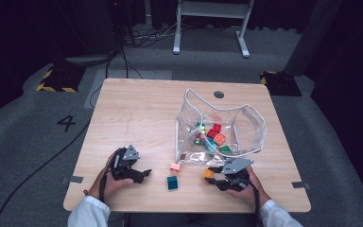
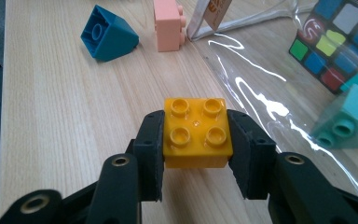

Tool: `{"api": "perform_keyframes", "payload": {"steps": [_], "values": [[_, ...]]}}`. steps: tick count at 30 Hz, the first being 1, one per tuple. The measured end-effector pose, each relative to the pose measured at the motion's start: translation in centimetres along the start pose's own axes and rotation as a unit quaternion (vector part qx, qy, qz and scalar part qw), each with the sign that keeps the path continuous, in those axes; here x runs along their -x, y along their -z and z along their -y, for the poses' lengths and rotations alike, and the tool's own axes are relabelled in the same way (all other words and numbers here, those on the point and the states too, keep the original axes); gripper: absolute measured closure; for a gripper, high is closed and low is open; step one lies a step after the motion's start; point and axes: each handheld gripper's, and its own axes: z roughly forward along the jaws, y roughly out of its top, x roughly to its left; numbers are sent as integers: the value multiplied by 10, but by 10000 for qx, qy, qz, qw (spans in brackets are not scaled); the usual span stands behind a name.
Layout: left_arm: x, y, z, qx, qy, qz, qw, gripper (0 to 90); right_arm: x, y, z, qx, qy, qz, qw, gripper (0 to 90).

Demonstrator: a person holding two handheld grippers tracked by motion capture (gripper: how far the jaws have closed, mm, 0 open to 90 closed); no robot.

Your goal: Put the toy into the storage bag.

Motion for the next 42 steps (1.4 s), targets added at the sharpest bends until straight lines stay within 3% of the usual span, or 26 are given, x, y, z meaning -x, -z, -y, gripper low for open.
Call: {"api": "perform_keyframes", "payload": {"steps": [1, 2, 4, 9, 11, 15, 17, 25, 33, 42], "values": [[0, 0, 0, 9, 14, -1, 10000, 117, -2, 3, 1, -95, -160, 4, 9998, 593], [0, 0, 0, 2, 2, 0, 10000, 117, -1, 4, 2, -31, -50, 30, 10000, 593], [0, 0, 0, 2, 4, 7, 10000, 118, -2, 7, 4, -75, -192, 37, 9998, 593], [0, 0, 0, 5, -2, 3, 10000, 117, -2, 16, 9, -118, -221, 108, 9996, 593], [0, 0, 0, 5, -3, 3, 10000, 118, 0, 19, 12, -21, -87, 141, 9999, 593], [0, 0, 0, 10, -3, 4, 10000, 117, 2, 32, 19, -65, -289, 235, 9993, 593], [0, 0, 0, 3, 5, 6, 10000, 118, 5, 37, 24, 17, -187, 284, 9994, 593], [0, 0, 0, 9, 11, -1, 10000, 117, 14, 61, 43, -73, -437, 541, 9976, 593], [0, 0, 0, 9, 12, 0, 10000, 117, 23, 81, 60, -180, -680, 803, 9943, 593], [0, 0, 0, 13, 10, 4, 10000, 117, 38, 105, 69, -46, -956, 1179, 9884, 593]]}}
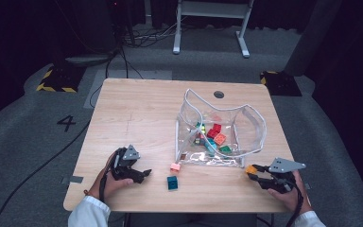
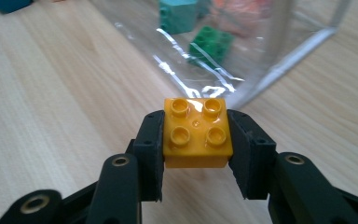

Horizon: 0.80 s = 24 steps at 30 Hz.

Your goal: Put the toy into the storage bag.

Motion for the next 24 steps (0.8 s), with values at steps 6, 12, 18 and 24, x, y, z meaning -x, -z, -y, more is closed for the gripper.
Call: {"api": "perform_keyframes", "payload": {"steps": [6, 12, 18, 24], "values": [[0, 0, 0, 1, 0, 1, 10000, 117, 27, 21, -2, 257, -257, 363, 9987, 593], [0, 0, 0, 1, 1, 1, 10000, 117, 52, 43, -17, 601, -476, 666, 9948, 593], [0, 0, 0, 3, -5, -7, 10000, 117, 68, 62, -52, 810, -279, 911, 9921, 593], [0, 0, 0, 2, -8, -9, 10000, 117, 79, 71, -85, 980, -124, 950, 9906, 593]]}}
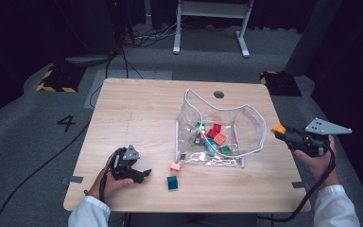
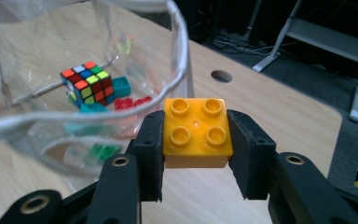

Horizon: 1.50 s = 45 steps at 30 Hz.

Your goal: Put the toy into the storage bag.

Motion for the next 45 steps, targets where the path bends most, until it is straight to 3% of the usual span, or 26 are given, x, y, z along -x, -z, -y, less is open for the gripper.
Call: {"api": "perform_keyframes", "payload": {"steps": [7, 19, 28, 38, 39, 40, 45], "values": [[0, 0, 0, 3, -2, -3, 10000, 117, 1, -6, -30, 188, 131, -295, 9993, 593], [0, 0, 0, 1, 2, 2, 10000, 117, -21, -40, -55, -57, 540, -822, 9951, 593], [0, 0, 0, 4, -5, -9, 10000, 117, -37, -75, -68, -625, 950, -1058, 9879, 593], [0, 0, 0, 4, -3, -3, 10000, 117, -56, -117, -83, -1439, 1533, -1307, 9689, 592], [0, 0, 0, 3, 3, 0, 10000, 117, -58, -121, -84, -1540, 1557, -1338, 9665, 592], [0, 0, 0, 3, 3, 0, 10000, 117, -61, -126, -86, -1699, 1690, -1334, 9617, 592], [0, 0, 0, 1, -9, -3, 10000, 117, -67, -136, -93, -2043, 1971, -1328, 9496, 592]]}}
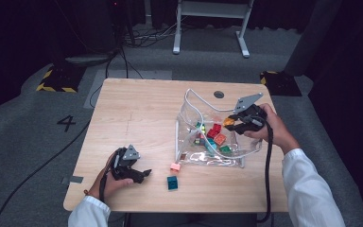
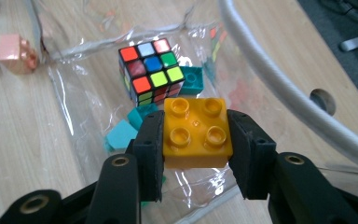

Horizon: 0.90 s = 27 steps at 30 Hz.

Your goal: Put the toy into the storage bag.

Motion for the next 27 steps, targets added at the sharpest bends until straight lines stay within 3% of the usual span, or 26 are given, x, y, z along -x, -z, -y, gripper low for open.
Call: {"api": "perform_keyframes", "payload": {"steps": [4, 7, 12, 18, 20, 22, 27], "values": [[0, 0, 0, 0, 14, 9, 10000, 117, -3, -10, -5, -440, 216, -125, 9987, 592], [0, 0, 0, 1, 11, 3, 10000, 117, -5, -14, -6, -781, 248, -247, 9963, 592], [0, 0, 0, 1, 10, 3, 10000, 117, -5, -21, 0, -1244, 376, -243, 9912, 592], [0, 0, 0, 4, -10, -10, 10000, 117, -3, -22, 11, -1571, 441, -259, 9863, 592], [0, 0, 0, 0, 13, 6, 10000, 117, -2, -20, 16, -1826, 407, -235, 9821, 592], [0, 0, 0, 3, 5, -5, 10000, 117, 0, -18, 21, -1947, 395, -154, 9800, 592], [0, 0, 0, 10, 18, 2, 10000, 117, 2, -12, 26, -2004, 365, -142, 9789, 591]]}}
